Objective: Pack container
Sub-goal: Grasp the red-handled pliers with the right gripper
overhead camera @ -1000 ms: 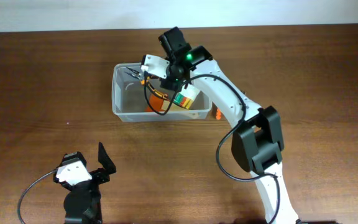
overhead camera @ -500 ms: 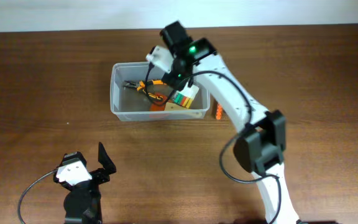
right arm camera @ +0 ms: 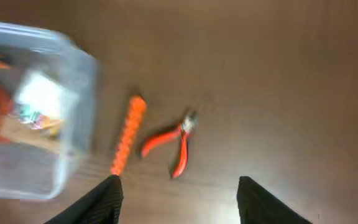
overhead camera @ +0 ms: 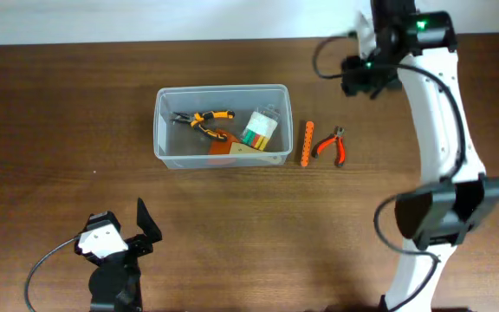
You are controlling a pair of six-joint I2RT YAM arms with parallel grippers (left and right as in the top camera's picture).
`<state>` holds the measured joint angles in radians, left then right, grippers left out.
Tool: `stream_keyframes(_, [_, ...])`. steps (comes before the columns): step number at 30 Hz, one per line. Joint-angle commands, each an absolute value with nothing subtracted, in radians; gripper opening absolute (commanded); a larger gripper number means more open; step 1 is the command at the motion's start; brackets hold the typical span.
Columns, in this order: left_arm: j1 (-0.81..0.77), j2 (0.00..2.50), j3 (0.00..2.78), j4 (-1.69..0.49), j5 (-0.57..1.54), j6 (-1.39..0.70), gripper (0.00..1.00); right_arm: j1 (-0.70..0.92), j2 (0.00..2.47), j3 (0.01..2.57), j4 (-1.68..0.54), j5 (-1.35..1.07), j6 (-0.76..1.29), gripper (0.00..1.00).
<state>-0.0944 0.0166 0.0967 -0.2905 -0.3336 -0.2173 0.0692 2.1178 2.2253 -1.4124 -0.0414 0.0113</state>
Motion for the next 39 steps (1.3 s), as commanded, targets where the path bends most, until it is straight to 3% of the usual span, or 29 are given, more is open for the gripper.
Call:
stream_keyframes(1, [-0.098, 0.012, 0.093, -0.292, -0.337, -0.208, 0.99, 0.043, 2.156, 2.051, -1.381, -0.060, 0.159, 0.59])
stream_keyframes(7, [-0.098, 0.012, 0.093, -0.292, -0.337, -0.208, 0.99, 0.040, 2.156, 1.823, -1.237, -0.090, 0.159, 0.59])
stream_keyframes(14, [-0.098, 0.012, 0.093, -0.292, -0.337, -0.208, 0.99, 0.038, 2.156, 1.641, -1.083, -0.124, 0.193, 0.48])
stream_keyframes(19, [-0.098, 0.012, 0.093, -0.292, -0.337, -0.208, 0.99, 0.046, 2.156, 1.555, -1.014, -0.124, 0.194, 0.46])
stream_keyframes(25, [-0.098, 0.012, 0.093, -0.292, -0.337, -0.208, 0.99, 0.046, 2.157, 1.530, -0.978, -0.123, 0.200, 0.33])
stream_keyframes(29, [-0.098, 0.012, 0.093, -0.292, -0.337, -0.208, 0.99, 0.045, 2.157, 1.530, -0.981, -0.123, 0.200, 0.14])
stream_keyframes(33, [-0.098, 0.012, 0.093, -0.292, -0.337, -0.208, 0.99, 0.045, 2.155, 1.533, -0.982, -0.124, 0.200, 0.04])
stream_keyframes(39, [-0.098, 0.012, 0.093, -0.292, -0.337, -0.208, 0.99, 0.046, 2.088, 1.660, -1.036, -0.123, 0.199, 0.04])
